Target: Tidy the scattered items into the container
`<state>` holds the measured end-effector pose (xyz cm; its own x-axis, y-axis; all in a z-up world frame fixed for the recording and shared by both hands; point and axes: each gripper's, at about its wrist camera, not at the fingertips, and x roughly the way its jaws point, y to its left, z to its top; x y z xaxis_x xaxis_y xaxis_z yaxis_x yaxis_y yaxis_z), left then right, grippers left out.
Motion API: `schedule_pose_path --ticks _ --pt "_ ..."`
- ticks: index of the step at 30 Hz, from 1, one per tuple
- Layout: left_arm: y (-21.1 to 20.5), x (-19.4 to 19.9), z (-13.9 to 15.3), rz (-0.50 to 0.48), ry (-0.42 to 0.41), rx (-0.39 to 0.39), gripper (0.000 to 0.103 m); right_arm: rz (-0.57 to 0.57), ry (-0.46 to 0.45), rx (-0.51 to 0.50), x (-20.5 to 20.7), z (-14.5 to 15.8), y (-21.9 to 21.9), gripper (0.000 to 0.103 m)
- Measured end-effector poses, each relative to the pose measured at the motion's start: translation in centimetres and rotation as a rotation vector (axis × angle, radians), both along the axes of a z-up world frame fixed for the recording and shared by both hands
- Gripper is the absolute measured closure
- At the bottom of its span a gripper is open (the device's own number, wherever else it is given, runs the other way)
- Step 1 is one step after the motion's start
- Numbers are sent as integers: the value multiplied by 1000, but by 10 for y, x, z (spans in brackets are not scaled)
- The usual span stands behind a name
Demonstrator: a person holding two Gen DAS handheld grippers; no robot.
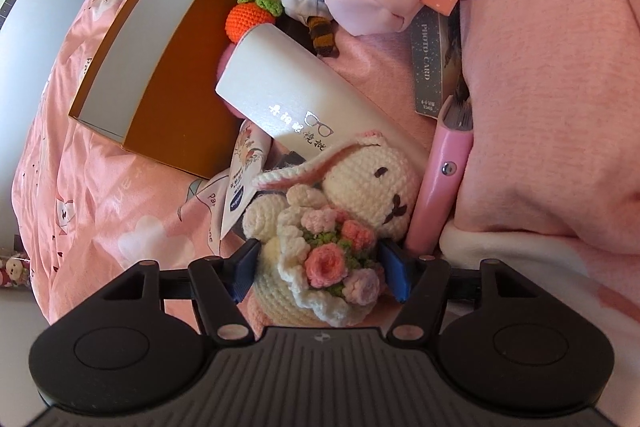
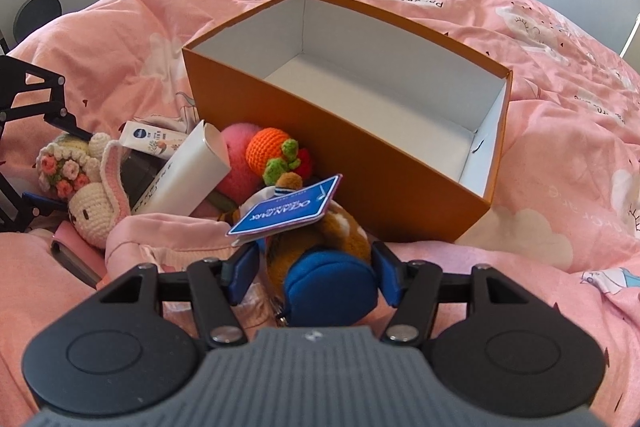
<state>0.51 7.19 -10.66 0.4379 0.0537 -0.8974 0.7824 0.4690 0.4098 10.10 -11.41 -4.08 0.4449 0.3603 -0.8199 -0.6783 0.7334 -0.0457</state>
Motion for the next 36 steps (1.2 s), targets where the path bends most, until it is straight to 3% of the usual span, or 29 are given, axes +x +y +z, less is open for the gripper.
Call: schedule_pose_path --ticks 10,20,29,36 --pt "1 3 -10 4 28 12 29 8 7 -3 2 -8 0 47" --pt "10 -4 14 130 -36 -79 36 21 -8 23 -4 14 -8 48" --pt "19 4 71 255 -91 -233 36 52 -69 98 -6 59 -12 48" --pt "30 38 124 368 -188 -431 36 78 -168 168 6 95 -3 48"
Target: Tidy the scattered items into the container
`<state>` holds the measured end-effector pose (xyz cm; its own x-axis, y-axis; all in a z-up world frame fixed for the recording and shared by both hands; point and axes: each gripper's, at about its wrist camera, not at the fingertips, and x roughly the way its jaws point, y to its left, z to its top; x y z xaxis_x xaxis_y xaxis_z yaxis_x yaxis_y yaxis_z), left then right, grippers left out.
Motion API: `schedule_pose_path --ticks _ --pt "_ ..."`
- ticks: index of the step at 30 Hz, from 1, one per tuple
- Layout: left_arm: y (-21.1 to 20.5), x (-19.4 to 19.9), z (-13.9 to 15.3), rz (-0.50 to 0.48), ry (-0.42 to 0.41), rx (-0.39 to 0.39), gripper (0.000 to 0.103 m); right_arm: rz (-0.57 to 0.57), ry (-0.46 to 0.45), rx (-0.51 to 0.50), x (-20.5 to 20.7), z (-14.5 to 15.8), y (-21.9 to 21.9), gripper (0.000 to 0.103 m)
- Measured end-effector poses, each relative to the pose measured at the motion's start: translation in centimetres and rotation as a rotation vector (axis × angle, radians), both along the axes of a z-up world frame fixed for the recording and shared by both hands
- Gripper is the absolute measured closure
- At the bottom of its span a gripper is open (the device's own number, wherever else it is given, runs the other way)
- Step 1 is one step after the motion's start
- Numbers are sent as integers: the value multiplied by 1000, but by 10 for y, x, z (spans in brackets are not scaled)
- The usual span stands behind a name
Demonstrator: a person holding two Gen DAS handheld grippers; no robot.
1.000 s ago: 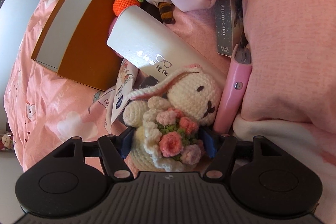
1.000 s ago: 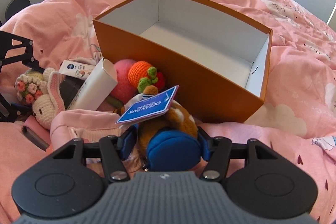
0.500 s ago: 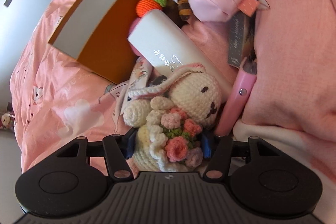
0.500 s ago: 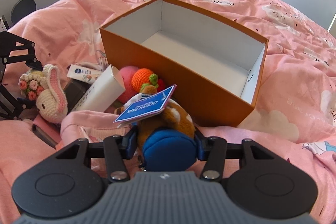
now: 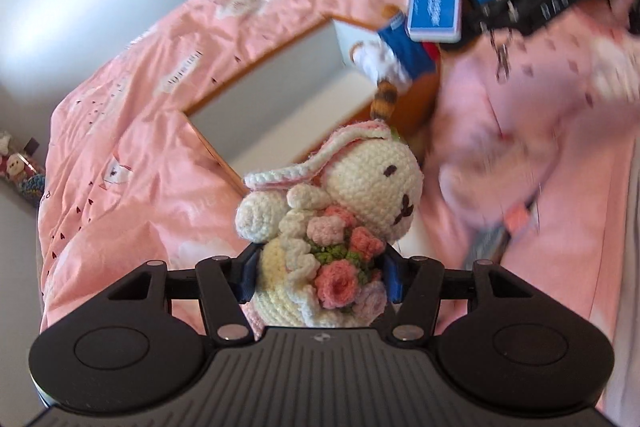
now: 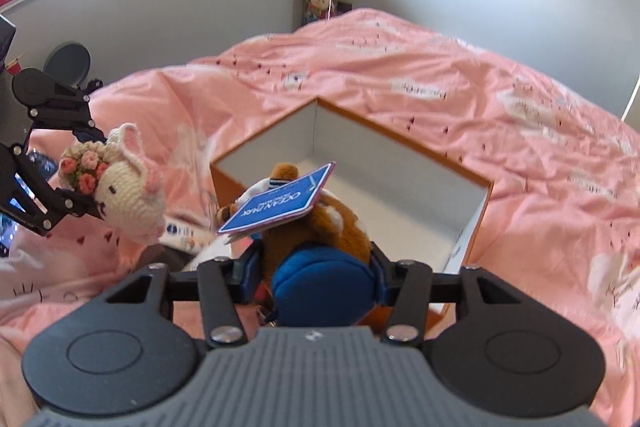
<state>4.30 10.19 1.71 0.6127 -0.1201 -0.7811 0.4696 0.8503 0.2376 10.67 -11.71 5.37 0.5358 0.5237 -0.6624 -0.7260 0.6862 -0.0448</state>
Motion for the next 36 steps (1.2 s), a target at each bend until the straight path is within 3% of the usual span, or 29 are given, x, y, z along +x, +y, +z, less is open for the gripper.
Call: schedule_pose_path --ticks 8,12,15,21,30,36 --pt "1 55 32 218 -163 -255 36 -52 -50 101 38 9 15 48" --pt "9 85 28 389 -163 -396 36 -121 -48 91 61 -1 20 48" --pt "15 107 14 512 -133 -446 36 -147 -39 90 76 -12 20 48" --pt "13 139 -26 657 -41 -411 36 -218 -34 21 104 -41 27 48" --pt "9 176 -77 749 158 -323 36 -309 73 16 133 -77 34 48" --pt "7 183 -92 779 197 -250 35 -317 158 16 142 -98 46 48"
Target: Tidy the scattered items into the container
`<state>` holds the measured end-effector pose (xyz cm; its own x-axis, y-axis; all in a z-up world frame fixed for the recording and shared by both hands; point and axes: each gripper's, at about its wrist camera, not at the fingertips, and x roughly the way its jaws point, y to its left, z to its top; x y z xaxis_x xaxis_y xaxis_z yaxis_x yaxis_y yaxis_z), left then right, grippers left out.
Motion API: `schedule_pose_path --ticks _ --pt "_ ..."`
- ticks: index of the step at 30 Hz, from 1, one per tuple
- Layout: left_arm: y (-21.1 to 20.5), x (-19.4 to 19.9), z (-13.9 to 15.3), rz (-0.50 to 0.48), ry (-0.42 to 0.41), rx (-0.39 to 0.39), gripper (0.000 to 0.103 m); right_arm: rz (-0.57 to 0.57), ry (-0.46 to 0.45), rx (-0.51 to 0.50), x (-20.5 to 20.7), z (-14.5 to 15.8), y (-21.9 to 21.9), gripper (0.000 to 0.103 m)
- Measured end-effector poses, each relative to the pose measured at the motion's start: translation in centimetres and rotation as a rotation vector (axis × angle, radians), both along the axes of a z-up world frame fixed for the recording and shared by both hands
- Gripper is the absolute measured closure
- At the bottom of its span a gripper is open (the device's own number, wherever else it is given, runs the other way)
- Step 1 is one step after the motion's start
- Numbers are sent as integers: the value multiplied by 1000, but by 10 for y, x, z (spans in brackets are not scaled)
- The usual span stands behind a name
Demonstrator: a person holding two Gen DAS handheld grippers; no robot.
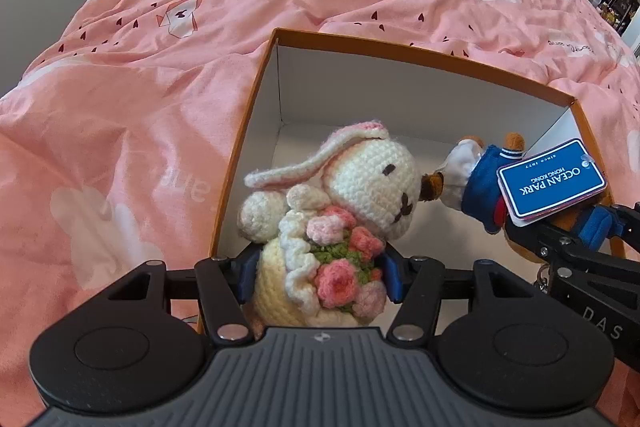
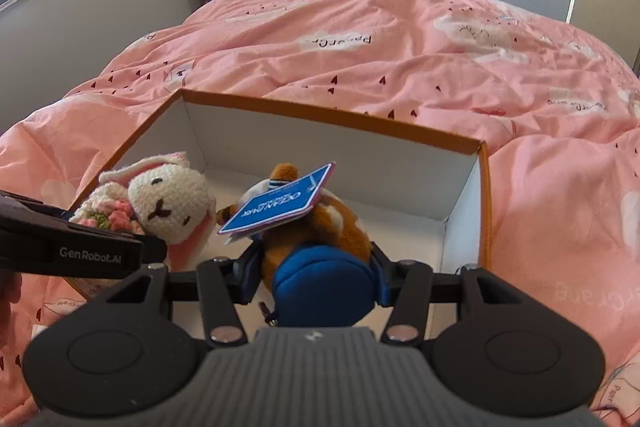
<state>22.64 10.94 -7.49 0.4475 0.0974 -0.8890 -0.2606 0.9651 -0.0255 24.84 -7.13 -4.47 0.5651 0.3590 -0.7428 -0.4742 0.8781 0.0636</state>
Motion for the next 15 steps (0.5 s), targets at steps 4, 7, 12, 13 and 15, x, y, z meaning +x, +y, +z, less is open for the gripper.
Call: schedule_pose_path --ticks 4,7,12,13,15 --pt "-10 8 -2 -45 56 57 34 15 36 -15 2 -11 11 48" --pt "-18 13 -5 -80 86 92 34 18 60 -21 4 -16 12 48" --pt "-30 20 -14 -118 133 144 34 16 108 -16 11 -22 7 48" --pt "-31 21 -15 -118 139 157 34 16 118 -13 12 -23 7 48" --pt "-35 22 -18 -119 150 182 34 21 132 -13 12 -26 6 48"
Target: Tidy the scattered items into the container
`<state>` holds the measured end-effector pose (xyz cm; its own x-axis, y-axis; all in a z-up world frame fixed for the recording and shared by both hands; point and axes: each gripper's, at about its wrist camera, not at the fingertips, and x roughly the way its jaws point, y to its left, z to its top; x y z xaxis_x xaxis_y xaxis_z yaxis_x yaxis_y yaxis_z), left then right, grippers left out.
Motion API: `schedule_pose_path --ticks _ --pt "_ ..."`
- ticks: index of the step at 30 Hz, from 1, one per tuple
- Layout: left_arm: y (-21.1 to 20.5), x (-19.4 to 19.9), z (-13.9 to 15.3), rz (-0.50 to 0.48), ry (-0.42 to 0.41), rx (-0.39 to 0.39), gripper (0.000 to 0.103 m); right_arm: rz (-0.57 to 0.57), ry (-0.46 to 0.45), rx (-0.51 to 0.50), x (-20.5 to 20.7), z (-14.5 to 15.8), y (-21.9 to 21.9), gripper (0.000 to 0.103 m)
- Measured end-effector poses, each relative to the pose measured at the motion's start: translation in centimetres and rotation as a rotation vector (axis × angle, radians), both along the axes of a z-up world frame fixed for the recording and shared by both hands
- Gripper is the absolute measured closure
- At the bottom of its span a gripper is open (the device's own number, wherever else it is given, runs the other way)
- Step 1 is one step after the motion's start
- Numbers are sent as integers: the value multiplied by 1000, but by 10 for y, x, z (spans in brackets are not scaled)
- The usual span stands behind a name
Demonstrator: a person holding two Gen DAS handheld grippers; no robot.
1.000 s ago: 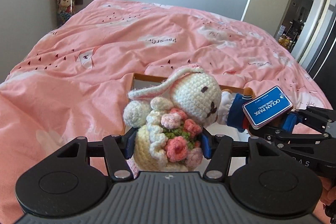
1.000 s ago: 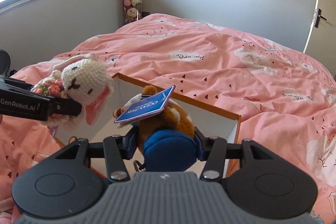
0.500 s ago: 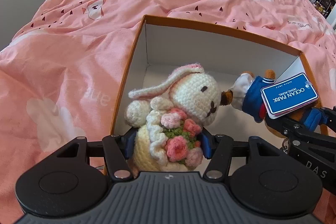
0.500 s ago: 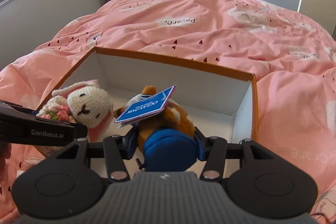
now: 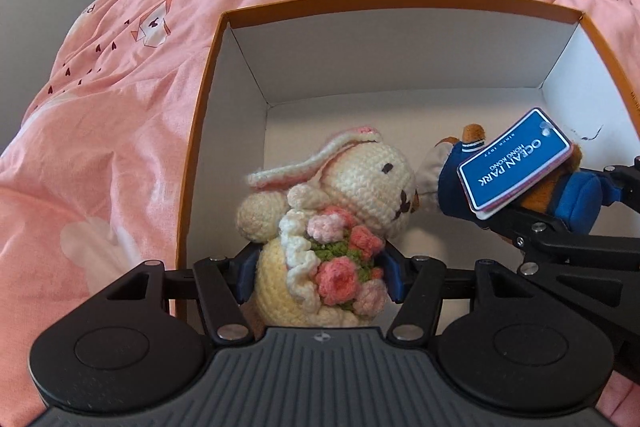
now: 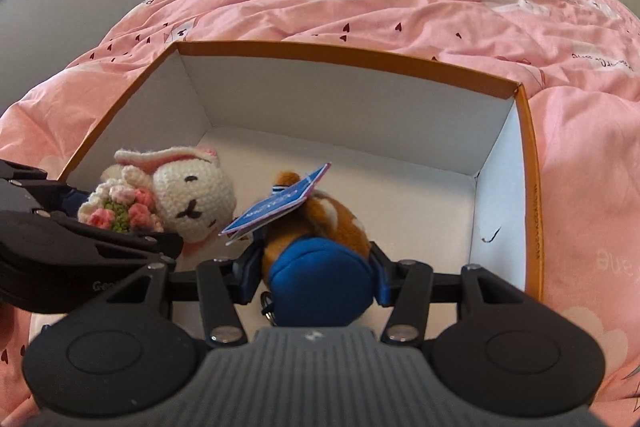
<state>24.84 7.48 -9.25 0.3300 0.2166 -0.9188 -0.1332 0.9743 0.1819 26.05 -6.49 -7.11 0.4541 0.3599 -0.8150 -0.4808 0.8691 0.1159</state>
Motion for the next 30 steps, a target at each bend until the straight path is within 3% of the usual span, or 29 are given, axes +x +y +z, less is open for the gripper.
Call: schedule_pose_path --ticks 8,23,30 --pt "-7 -1 -5 -40 25 49 31 40 65 3 1 -8 -3 46" --pt "11 -12 13 -45 -32 -91 28 81 146 35 5 -6 -9 43" --pt "17 -16 22 -27 -71 -82 28 101 160 25 7 -6 -8 42"
